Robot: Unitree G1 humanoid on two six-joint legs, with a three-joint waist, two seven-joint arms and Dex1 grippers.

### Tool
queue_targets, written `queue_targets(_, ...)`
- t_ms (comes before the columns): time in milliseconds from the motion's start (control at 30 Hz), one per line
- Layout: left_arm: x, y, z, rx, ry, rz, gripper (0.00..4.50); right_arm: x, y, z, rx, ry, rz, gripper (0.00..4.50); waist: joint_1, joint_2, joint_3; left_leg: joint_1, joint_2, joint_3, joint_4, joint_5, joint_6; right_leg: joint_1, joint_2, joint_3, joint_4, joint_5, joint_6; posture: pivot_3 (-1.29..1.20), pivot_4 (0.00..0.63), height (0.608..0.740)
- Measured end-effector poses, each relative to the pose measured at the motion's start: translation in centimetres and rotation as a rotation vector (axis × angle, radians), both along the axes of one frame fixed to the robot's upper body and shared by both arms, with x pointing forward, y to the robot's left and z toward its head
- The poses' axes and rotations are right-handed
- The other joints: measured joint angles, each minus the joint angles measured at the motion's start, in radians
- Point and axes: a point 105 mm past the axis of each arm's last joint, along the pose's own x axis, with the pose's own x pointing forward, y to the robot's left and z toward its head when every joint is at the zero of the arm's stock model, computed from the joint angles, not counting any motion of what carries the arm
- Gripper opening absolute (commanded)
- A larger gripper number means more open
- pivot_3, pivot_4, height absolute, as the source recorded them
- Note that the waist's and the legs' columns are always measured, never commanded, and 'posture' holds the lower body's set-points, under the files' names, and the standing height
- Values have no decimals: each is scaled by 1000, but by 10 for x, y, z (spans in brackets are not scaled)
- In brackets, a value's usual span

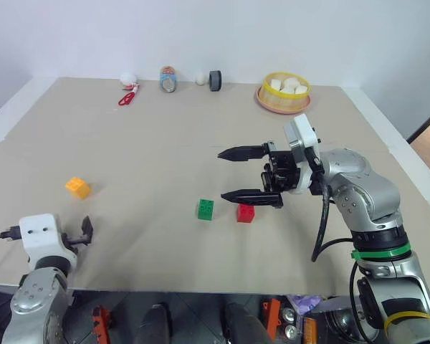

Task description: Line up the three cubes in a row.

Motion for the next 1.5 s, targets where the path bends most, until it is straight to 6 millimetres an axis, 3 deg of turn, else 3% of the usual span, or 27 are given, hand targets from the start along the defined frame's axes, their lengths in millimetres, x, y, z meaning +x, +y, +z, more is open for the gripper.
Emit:
queue_targets(233,34,12,0,14,1,-41,4462,0,1,0,6,-3,-3,4500,3,0,0,-2,1,-1,-3,1,1,0,2,-1,1,-3,1,0,150,740)
queue_targets(533,64,19,-2,27,-4,-100,4462,2,-1,0,8,-4,-32,4500,6,0,0,3,1,-2,-3,-1,-1,-1,2,-1,2,2,0,0,150,740)
queue_targets(733,82,19,-4,55,-1,-170,4462,3,-4,1,7,-10,-49,4500,5,1,-1,3,-7,-4,-3,-1,-2,-1,-11,-9,-1,4,-2,0,150,740)
queue_targets(1100,104,10,-4,83,2,-269,4462,3,-4,1,4,-12,-55,4500,6,9,-2,-8,-4,4,-20,-4,3,2,-48,-58,-63,24,-21,0,150,740)
queue_targets(1233,107,8,0,90,-14,-281,4462,3,-5,1,3,-14,-55,4500,4,12,-3,-24,10,14,-21,-5,5,1,-48,-70,-97,70,-17,0,150,740)
queue_targets(1300,109,5,2,94,-22,-295,3693,3,-5,1,3,-17,-54,4500,5,19,-6,-41,30,29,-30,-4,9,5,-49,-87,-118,112,-16,0,150,740)
queue_targets(1333,111,1,3,95,-25,-308,3332,3,-5,2,3,-18,-54,4500,10,16,-7,-45,39,44,-37,-3,11,-2,-57,-100,-98,110,-22,0,150,740)
queue_targets(1367,112,-3,3,92,-27,-323,3037,3,-5,2,3,-20,-54,4500,27,0,-10,-40,41,82,-43,-2,12,-15,-66,-109,-45,81,-26,0,150,740)
queue_targets(1400,112,-9,0,89,-27,-339,2655,3,-4,3,3,-24,-53,4500,31,-3,-8,-35,40,94,-43,0,12,-28,-71,-107,-29,63,-16,0,150,740)
queue_targets(1433,112,-11,-1,90,-27,-349,2330,3,-4,3,2,-25,-53,4500,37,-2,-8,-32,39,95,-39,0,10,-34,-75,-110,-28,62,-17,0,150,740)
queue_targets(1500,111,-15,-3,93,-17,-368,1592,4,-4,3,1,-25,-54,4500,51,11,-5,-27,22,51,-27,-1,9,-33,-85,-141,-33,65,-21,0,150,740)
